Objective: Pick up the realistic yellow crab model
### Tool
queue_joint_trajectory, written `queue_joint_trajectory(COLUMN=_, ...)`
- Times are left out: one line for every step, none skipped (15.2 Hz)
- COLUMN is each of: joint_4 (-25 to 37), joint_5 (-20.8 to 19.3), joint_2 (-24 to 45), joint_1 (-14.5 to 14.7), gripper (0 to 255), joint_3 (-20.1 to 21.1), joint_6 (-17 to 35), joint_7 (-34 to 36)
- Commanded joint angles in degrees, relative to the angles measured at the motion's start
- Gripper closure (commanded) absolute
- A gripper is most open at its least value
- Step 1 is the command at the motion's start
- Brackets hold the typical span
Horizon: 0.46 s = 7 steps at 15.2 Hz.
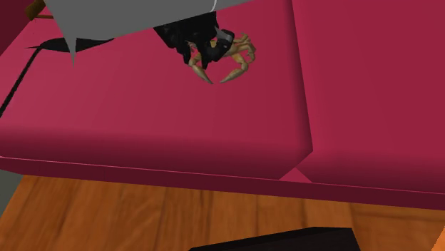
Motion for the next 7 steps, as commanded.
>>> queue_joint_trajectory(joint_4=1.1, joint_5=0.23, joint_2=-0.46, joint_1=-0.07, gripper=255, joint_3=-0.04, joint_6=-1.55, joint_7=-0.25)
queue_joint_trajectory(joint_4=1.75, joint_5=0.29, joint_2=-0.58, joint_1=-0.07, gripper=255, joint_3=-0.04, joint_6=-2.29, joint_7=-0.3)
queue_joint_trajectory(joint_4=2.4, joint_5=0.35, joint_2=-0.67, joint_1=-0.08, gripper=255, joint_3=-0.04, joint_6=-3.04, joint_7=-0.35)
queue_joint_trajectory(joint_4=3.07, joint_5=0.39, joint_2=-0.76, joint_1=-0.08, gripper=255, joint_3=-0.04, joint_6=-3.8, joint_7=-0.39)
queue_joint_trajectory(joint_4=3.76, joint_5=0.44, joint_2=-0.83, joint_1=-0.08, gripper=255, joint_3=-0.04, joint_6=-4.55, joint_7=-0.43)
queue_joint_trajectory(joint_4=3.85, joint_5=0.45, joint_2=-0.86, joint_1=-0.08, gripper=255, joint_3=-0.04, joint_6=-4.66, joint_7=-0.44)
queue_joint_trajectory(joint_4=3.86, joint_5=0.44, joint_2=-0.85, joint_1=-0.08, gripper=255, joint_3=-0.04, joint_6=-4.67, joint_7=-0.44)
